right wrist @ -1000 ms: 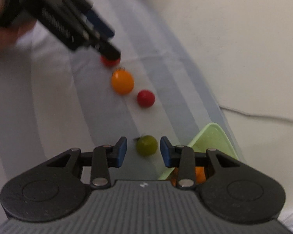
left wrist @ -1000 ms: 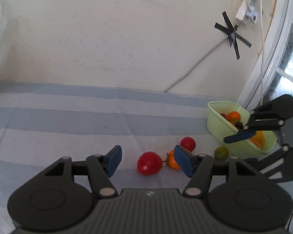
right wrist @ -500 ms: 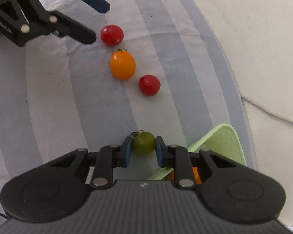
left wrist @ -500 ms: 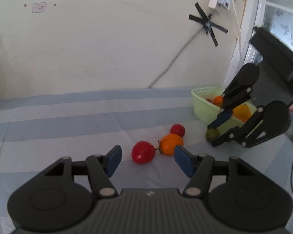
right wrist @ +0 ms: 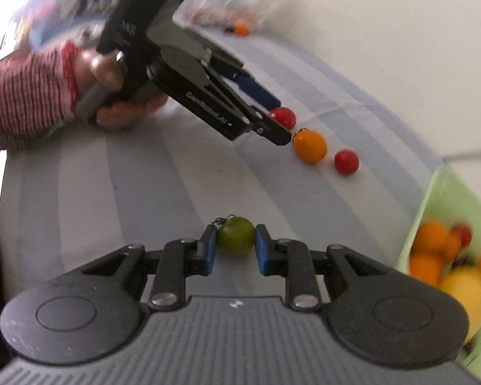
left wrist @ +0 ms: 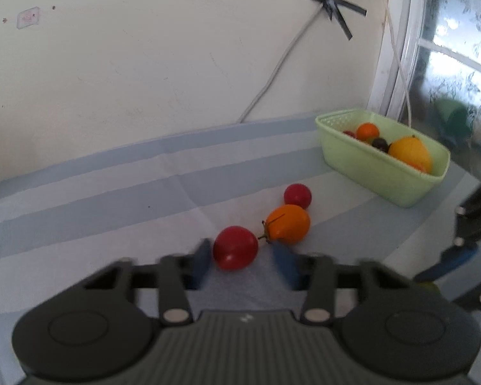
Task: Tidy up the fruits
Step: 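Grasp a red tomato with the left tool while the right tool grasps the green tomato, then lower both tomatoes into the basin and open both tools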
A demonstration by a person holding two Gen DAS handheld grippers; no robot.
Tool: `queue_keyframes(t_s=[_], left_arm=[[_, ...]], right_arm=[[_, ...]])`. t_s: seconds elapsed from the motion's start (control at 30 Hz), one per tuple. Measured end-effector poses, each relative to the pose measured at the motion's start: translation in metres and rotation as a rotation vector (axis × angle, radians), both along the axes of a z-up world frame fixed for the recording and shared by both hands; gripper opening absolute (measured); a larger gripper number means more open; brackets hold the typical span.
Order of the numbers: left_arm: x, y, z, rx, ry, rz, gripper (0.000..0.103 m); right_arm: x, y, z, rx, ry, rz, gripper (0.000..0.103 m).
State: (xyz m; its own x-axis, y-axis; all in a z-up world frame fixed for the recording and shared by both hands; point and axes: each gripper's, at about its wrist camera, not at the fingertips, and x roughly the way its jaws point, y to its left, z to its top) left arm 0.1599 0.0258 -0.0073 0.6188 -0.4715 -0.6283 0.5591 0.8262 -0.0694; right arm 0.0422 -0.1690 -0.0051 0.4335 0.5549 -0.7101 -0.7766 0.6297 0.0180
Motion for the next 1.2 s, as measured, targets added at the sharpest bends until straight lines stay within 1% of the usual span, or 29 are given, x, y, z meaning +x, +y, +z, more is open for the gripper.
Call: queue_keyframes(t_s=[0.1, 0.13, 0.2, 0.27, 0.33, 0.37, 0.47, 0.6, 0.7, 0.77, 0.87, 0.93, 1.07, 1.13, 1.2], left_arm=[[-0.004, 0.001, 0.001, -0.005, 0.001, 0.018, 0.03], [-0.007, 0.003, 0.001, -0.006, 0.003, 0.029, 0.03], [-0.02, 0.008, 0.002, -0.02, 0.001, 0.037, 0.03], [-0.038, 0.013, 0.006, -0.055, 0.008, 0.034, 0.03], [-0.058, 0.013, 0.01, -0.102, 0.016, 0.007, 0.03], [-0.065, 0.011, 0.011, -0.113, 0.017, -0.01, 0.031], [-0.086, -0.003, 0.012, -0.11, 0.005, -0.052, 0.031], [-0.094, -0.018, 0.008, -0.091, 0.012, -0.07, 0.031], [-0.092, -0.025, 0.002, -0.063, 0.032, -0.058, 0.031], [-0.091, -0.028, 0.003, -0.064, 0.031, -0.06, 0.031], [-0.087, -0.033, 0.014, -0.092, 0.026, -0.073, 0.031], [-0.08, -0.04, 0.027, -0.129, 0.02, -0.085, 0.031], [-0.059, -0.064, 0.053, -0.199, 0.008, -0.115, 0.031], [-0.044, -0.081, 0.066, -0.226, -0.003, -0.125, 0.031], [-0.027, -0.098, 0.073, -0.231, -0.007, -0.129, 0.031]], right_arm=[[-0.012, -0.004, -0.003, 0.088, -0.025, -0.099, 0.028], [-0.005, -0.003, -0.004, 0.104, -0.031, -0.117, 0.028], [-0.01, -0.003, -0.008, 0.132, -0.047, -0.161, 0.029], [-0.005, -0.009, -0.005, 0.152, -0.057, -0.19, 0.03], [-0.007, -0.01, -0.006, 0.163, -0.072, -0.212, 0.03], [-0.008, -0.009, -0.007, 0.166, -0.08, -0.218, 0.031], [-0.002, -0.008, -0.015, 0.174, -0.084, -0.231, 0.031], [-0.002, -0.006, -0.018, 0.179, -0.087, -0.25, 0.031], [-0.012, -0.007, -0.016, 0.172, -0.113, -0.251, 0.028], [-0.018, -0.011, -0.014, 0.191, -0.125, -0.25, 0.028], [-0.024, -0.019, -0.011, 0.215, -0.156, -0.284, 0.028], [-0.028, -0.028, -0.004, 0.243, -0.185, -0.314, 0.028], [-0.028, -0.053, 0.014, 0.309, -0.26, -0.425, 0.028], [-0.025, -0.064, 0.019, 0.313, -0.311, -0.494, 0.028], [-0.018, -0.073, 0.022, 0.302, -0.343, -0.564, 0.028]])
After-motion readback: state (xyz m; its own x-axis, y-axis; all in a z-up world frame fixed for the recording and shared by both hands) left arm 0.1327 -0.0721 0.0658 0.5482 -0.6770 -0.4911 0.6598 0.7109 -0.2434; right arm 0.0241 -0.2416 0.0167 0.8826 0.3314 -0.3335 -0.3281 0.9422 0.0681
